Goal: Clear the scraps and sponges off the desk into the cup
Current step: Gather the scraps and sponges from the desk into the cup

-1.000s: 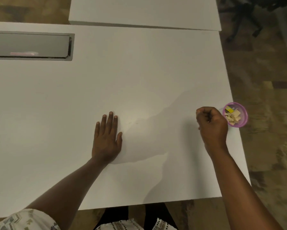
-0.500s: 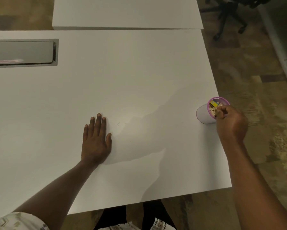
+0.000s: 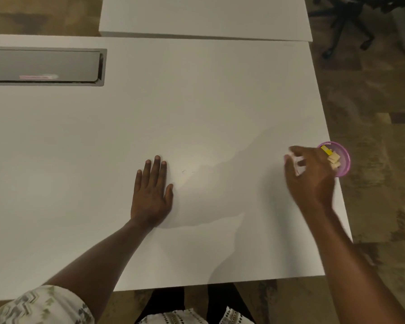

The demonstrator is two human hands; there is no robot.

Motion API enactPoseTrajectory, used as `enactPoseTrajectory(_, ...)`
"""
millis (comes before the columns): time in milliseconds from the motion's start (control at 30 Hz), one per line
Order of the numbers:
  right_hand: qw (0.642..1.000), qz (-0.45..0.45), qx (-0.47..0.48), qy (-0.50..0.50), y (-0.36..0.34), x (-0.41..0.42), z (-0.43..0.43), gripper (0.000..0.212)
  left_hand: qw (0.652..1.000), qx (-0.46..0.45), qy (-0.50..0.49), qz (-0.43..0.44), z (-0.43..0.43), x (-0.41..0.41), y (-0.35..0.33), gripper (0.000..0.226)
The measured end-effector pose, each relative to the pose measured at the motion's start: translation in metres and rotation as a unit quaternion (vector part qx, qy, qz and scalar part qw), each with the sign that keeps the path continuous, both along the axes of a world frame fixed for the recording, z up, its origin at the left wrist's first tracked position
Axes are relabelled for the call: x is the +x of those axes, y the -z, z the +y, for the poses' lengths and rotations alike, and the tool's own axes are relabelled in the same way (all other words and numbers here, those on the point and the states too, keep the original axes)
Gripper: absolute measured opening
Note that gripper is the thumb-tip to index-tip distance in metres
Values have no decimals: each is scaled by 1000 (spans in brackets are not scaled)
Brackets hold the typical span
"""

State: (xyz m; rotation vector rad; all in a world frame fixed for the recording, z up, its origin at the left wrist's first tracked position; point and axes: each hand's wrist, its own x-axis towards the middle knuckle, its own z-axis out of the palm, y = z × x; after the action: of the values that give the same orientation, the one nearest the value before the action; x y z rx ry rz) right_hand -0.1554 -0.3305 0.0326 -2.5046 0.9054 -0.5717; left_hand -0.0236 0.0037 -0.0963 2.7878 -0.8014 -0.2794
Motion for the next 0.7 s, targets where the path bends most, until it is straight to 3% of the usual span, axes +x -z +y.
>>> enactPoseTrajectory(200, 974, 136, 29, -178, 63, 20, 107, 43, 1000, 3, 2, 3, 0, 0, -1, 65)
enactPoseTrajectory(700, 938, 236, -64, -247, 84, 62, 161, 48, 1000, -21, 5, 5, 2, 1, -4, 65)
